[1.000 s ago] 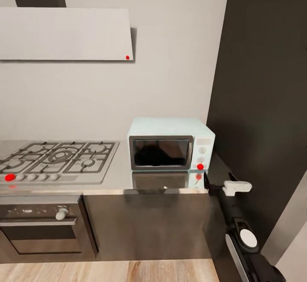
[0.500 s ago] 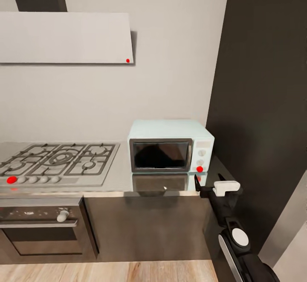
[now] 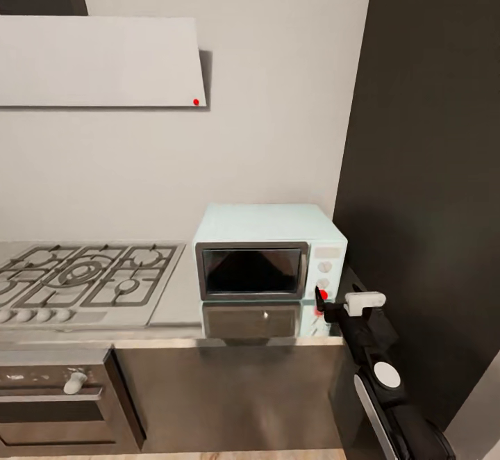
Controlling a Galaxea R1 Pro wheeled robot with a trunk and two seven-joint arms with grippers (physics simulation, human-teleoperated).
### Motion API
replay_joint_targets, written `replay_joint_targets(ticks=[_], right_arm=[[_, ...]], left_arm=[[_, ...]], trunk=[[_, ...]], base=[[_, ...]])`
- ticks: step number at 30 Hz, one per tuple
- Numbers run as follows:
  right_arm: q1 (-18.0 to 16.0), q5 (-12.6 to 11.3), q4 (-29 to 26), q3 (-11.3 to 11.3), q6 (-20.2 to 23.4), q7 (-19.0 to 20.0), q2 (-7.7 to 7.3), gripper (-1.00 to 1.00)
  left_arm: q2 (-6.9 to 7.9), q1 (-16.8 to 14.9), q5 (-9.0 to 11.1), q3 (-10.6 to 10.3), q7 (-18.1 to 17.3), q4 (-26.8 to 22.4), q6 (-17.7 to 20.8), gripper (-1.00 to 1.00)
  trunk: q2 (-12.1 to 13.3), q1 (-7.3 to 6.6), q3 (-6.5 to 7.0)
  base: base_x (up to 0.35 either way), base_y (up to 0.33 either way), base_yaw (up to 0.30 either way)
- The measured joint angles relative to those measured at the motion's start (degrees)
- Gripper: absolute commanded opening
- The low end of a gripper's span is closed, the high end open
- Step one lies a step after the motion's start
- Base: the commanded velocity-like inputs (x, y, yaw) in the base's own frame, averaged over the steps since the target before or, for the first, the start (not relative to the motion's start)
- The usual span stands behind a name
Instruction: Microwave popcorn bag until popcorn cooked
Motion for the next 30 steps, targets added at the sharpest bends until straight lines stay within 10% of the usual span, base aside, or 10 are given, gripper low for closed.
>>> replay_joint_targets(ticks=[30], right_arm=[[-1.64,0.0,1.61,0.0,4.18,0.05,0.02,1.0]], left_arm=[[-0.17,0.01,0.0,-0.03,-0.11,0.02,-0.76,1.0]], trunk=[[3.23,-1.76,1.44]], base=[[0.055,0.029,0.0]])
